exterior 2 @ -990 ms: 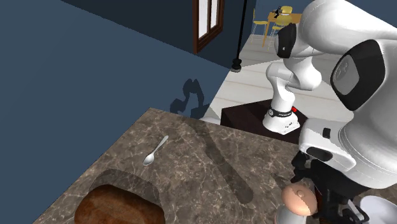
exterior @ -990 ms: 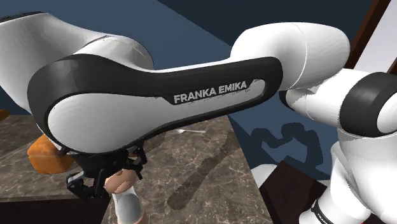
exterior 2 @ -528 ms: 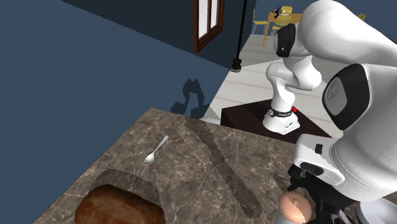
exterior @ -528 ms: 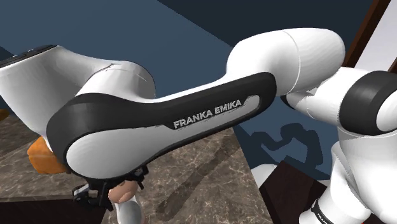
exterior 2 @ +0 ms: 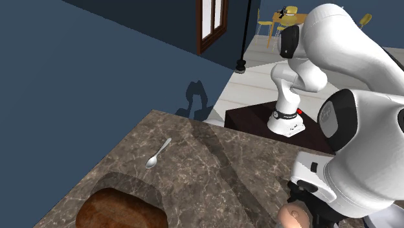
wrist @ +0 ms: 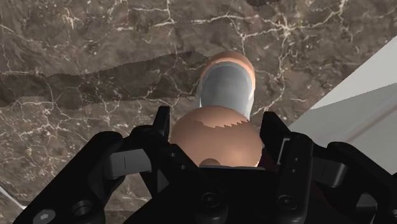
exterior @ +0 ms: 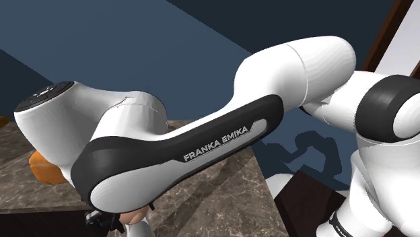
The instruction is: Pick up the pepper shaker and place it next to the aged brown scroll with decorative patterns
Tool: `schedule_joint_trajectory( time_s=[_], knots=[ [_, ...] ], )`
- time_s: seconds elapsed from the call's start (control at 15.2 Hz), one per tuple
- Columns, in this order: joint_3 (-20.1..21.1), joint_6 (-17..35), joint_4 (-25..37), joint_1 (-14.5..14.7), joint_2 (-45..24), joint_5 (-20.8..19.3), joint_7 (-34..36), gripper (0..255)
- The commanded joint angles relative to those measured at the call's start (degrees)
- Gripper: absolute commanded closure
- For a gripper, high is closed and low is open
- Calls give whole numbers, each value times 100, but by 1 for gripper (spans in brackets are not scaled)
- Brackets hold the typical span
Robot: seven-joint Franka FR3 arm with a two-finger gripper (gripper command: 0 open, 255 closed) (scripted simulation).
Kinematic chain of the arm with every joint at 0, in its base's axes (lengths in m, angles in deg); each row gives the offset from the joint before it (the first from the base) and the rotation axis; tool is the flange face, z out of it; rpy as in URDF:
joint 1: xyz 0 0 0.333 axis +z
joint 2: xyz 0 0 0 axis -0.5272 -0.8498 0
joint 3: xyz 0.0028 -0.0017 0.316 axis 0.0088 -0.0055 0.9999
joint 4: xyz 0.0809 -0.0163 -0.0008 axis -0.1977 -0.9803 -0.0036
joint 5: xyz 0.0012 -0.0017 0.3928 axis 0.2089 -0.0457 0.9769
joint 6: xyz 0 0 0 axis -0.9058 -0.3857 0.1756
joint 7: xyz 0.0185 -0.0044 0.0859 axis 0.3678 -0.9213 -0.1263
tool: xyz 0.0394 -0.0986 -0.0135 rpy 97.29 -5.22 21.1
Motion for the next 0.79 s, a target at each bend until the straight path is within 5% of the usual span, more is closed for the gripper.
schedule_joint_trajectory(
  time_s=[0.0,0.66,0.73],
  knots=[
    [-6,136,-118,-11,-17,-12,19,255],
    [-15,278,-237,-20,-45,-28,40,255],
    [-15,279,-237,-20,-45,-28,40,0]
  ],
)
